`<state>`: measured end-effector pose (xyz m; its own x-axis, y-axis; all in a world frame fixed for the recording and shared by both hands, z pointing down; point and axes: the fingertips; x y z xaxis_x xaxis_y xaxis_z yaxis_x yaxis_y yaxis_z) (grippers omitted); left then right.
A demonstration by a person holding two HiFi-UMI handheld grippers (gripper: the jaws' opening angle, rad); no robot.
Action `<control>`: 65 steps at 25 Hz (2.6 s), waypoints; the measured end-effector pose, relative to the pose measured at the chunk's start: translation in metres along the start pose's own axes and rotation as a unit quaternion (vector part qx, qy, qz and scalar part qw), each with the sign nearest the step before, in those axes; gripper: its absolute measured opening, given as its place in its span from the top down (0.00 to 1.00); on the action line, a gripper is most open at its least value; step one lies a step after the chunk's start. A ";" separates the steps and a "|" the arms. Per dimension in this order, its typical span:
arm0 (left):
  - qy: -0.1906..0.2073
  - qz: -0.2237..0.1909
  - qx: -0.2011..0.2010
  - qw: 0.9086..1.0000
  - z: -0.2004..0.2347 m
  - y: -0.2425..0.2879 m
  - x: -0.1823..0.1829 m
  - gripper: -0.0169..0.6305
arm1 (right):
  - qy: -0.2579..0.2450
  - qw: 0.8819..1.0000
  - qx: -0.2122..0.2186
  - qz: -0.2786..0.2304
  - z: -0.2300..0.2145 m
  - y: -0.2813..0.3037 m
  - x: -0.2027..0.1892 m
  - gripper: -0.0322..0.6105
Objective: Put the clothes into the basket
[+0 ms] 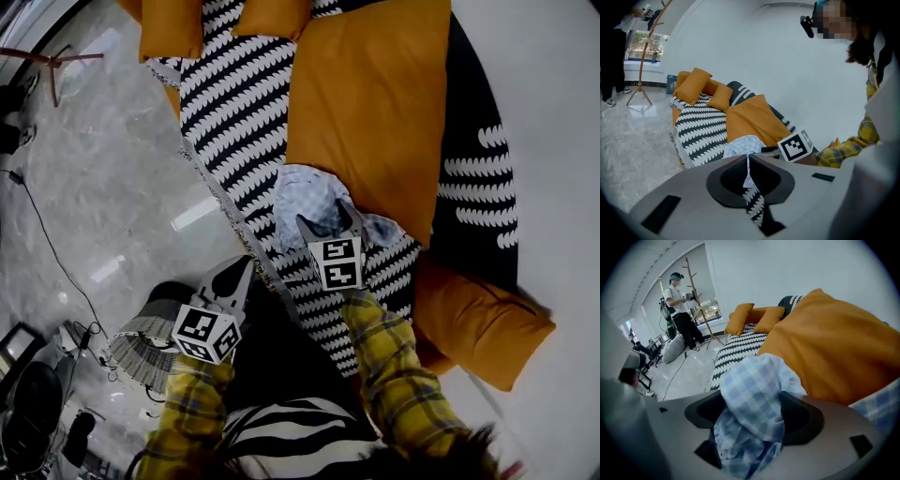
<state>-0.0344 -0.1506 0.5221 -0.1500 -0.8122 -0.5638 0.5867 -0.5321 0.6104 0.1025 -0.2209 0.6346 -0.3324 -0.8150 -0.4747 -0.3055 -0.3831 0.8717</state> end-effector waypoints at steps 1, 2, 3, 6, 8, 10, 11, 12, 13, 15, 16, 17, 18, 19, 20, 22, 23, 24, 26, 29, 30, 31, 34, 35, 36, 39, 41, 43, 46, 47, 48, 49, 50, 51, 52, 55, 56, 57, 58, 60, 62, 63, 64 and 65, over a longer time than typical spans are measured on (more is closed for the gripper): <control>0.001 0.000 -0.001 1.000 0.002 0.004 -0.001 0.94 | 0.001 1.000 0.000 0.004 -0.001 0.010 -0.005 0.38; 0.003 0.000 -0.001 1.000 0.005 0.007 -0.003 0.94 | 0.001 1.000 0.000 0.007 0.000 0.019 -0.010 0.37; 0.005 0.003 0.000 1.000 0.009 0.009 -0.006 0.94 | 0.000 1.000 0.000 0.008 0.004 0.027 -0.015 0.37; 0.008 0.010 0.007 1.000 0.018 0.010 -0.021 0.94 | -0.008 1.000 -0.009 0.006 0.011 0.044 -0.032 0.37; 0.005 0.011 0.010 1.000 0.021 0.015 -0.031 0.94 | -0.020 1.000 -0.017 0.005 0.009 0.052 -0.043 0.37; 0.002 0.011 0.011 1.000 0.024 0.020 -0.039 0.94 | -0.028 0.999 -0.013 0.011 0.012 0.062 -0.057 0.37; 0.001 0.012 0.011 1.000 0.025 0.023 -0.043 0.94 | -0.029 0.999 -0.006 0.017 0.015 0.069 -0.066 0.37; 0.001 0.012 0.012 1.000 0.027 0.025 -0.046 0.94 | -0.026 0.999 0.002 0.022 0.018 0.076 -0.074 0.37; 0.002 0.014 0.014 1.000 0.029 0.027 -0.050 0.94 | -0.021 0.999 0.010 0.028 0.022 0.084 -0.082 0.37; 0.004 0.018 0.018 1.000 0.034 0.029 -0.054 0.94 | -0.012 0.999 0.020 0.039 0.029 0.099 -0.093 0.37; 0.005 0.020 0.019 1.000 0.036 0.029 -0.056 0.94 | -0.010 0.999 0.019 0.047 0.030 0.103 -0.095 0.37; 0.004 0.021 0.018 1.000 0.036 0.028 -0.056 0.94 | -0.011 0.998 0.013 0.055 0.029 0.104 -0.096 0.37; 0.001 0.021 0.014 1.000 0.035 0.026 -0.056 0.94 | -0.012 0.998 0.004 0.064 0.026 0.101 -0.095 0.38; -0.002 0.019 0.011 1.000 0.034 0.023 -0.055 0.94 | -0.013 0.997 -0.005 0.071 0.022 0.096 -0.093 0.38; -0.005 0.017 0.009 1.000 0.033 0.020 -0.053 0.94 | -0.014 0.997 -0.013 0.074 0.020 0.091 -0.091 0.45; -0.006 0.015 0.011 1.000 0.032 0.012 -0.049 0.94 | -0.013 0.997 -0.016 0.074 0.021 0.083 -0.087 0.57; -0.005 0.014 0.012 1.000 0.032 0.008 -0.047 0.94 | -0.012 0.997 -0.015 0.073 0.022 0.079 -0.086 0.62; -0.003 0.013 0.013 1.000 0.031 0.004 -0.046 0.94 | -0.011 0.997 -0.013 0.072 0.024 0.075 -0.086 0.66; 0.001 0.006 0.014 1.000 0.032 -0.001 -0.044 0.94 | -0.009 0.998 -0.010 0.068 0.024 0.070 -0.084 0.71; 0.009 -0.013 0.013 1.000 0.031 -0.004 -0.039 0.94 | -0.011 0.999 -0.005 0.048 0.022 0.059 -0.074 0.73; 0.011 -0.018 0.013 1.000 0.030 -0.007 -0.038 0.94 | -0.013 0.999 -0.001 0.041 0.025 0.052 -0.072 0.74; 0.013 -0.023 0.014 1.000 0.028 -0.011 -0.037 0.94 | -0.017 0.999 0.002 0.032 0.029 0.043 -0.069 0.74; 0.016 -0.036 0.016 0.999 0.015 -0.028 -0.033 0.94 | -0.027 1.000 0.011 0.001 0.039 0.007 -0.061 0.74; 0.016 -0.042 0.018 0.999 0.009 -0.033 -0.032 0.94 | -0.027 0.999 0.014 -0.009 0.041 -0.008 -0.058 0.74; 0.017 -0.048 0.019 0.999 0.003 -0.038 -0.031 0.94 | -0.027 0.999 0.016 -0.019 0.043 -0.022 -0.055 0.74; 0.022 -0.070 0.026 0.997 -0.014 -0.060 -0.035 0.94 | -0.036 0.998 0.015 -0.049 0.048 -0.061 -0.055 0.74; 0.024 -0.089 0.034 0.995 -0.020 -0.080 -0.038 0.94 | -0.048 0.996 0.018 -0.070 0.058 -0.084 -0.051 0.74; 0.022 -0.108 0.044 0.993 -0.024 -0.104 -0.040 0.94 | -0.060 0.994 0.024 -0.088 0.073 -0.108 -0.044 0.74; 0.020 -0.133 0.063 0.989 -0.030 -0.145 -0.044 0.94 | -0.082 0.990 0.029 -0.111 0.095 -0.143 -0.031 0.74; 0.021 -0.141 0.071 0.987 -0.032 -0.157 -0.045 0.94 | -0.092 0.988 0.032 -0.122 0.102 -0.153 -0.026 0.74; 0.022 -0.150 0.080 0.985 -0.033 -0.169 -0.047 0.94 | -0.101 0.985 0.035 -0.132 0.109 -0.161 -0.021 0.74; 0.022 -0.159 0.089 0.983 -0.033 -0.181 -0.050 0.94 | -0.109 0.983 0.039 -0.142 0.116 -0.169 -0.018 0.74; 0.022 -0.167 0.097 0.981 -0.034 -0.195 -0.054 0.94 | -0.115 0.981 0.044 -0.148 0.124 -0.176 -0.017 0.74; 0.019 -0.175 0.105 0.979 -0.034 -0.208 -0.058 0.94 | -0.120 0.980 0.050 -0.151 0.133 -0.184 -0.017 0.74; 0.016 -0.182 0.112 0.977 -0.034 -0.222 -0.062 0.94 | -0.123 0.979 0.056 -0.153 0.143 -0.193 -0.017 0.74; 0.002 -0.202 0.132 0.971 -0.030 -0.257 -0.072 0.94 | -0.141 0.974 0.068 -0.162 0.170 -0.213 -0.015 0.74; -0.004 -0.209 0.139 0.968 -0.028 -0.266 -0.075 0.94 | -0.151 0.972 0.071 -0.164 0.177 -0.216 -0.014 0.74; -0.010 -0.218 0.146 0.965 -0.026 -0.275 -0.077 0.94 | -0.160 0.970 0.077 -0.167 0.186 -0.219 -0.012 0.74; -0.017 -0.227 0.154 0.962 -0.024 -0.284 -0.079 0.94 | -0.170 0.967 0.085 -0.170 0.197 -0.221 -0.009 0.74; -0.026 -0.245 0.168 0.955 -0.019 -0.303 -0.084 0.94 | -0.187 0.962 0.101 -0.171 0.221 -0.223 -0.006 0.74; -0.033 -0.262 0.181 0.947 -0.011 -0.325 -0.088 0.95 | -0.204 0.957 0.118 -0.169 0.248 -0.226 -0.003 0.74; -0.036 -0.271 0.188 0.944 -0.007 -0.338 -0.091 0.94 | -0.212 0.954 0.126 -0.169 0.264 -0.227 -0.002 0.74; -0.040 -0.279 0.195 0.940 -0.002 -0.351 -0.095 0.94 | -0.222 0.951 0.134 -0.170 0.280 -0.229 -0.001 0.74; -0.044 -0.285 0.203 0.936 0.004 -0.365 -0.101 0.94 | -0.233 0.947 0.142 -0.171 0.297 -0.231 -0.001 0.74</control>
<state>-0.2368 0.1245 0.3583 -0.4227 -0.3749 -0.8251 0.0429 -0.9177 0.3950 -0.0920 -0.0025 0.3976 -0.5080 -0.3592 -0.7829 -0.6714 -0.4043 0.6211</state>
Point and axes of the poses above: the fingertips, and each gripper's own axes: y forward along the fingers, z to its left, x out of its top, and after that the axes turned 1 degree about z, right-handed
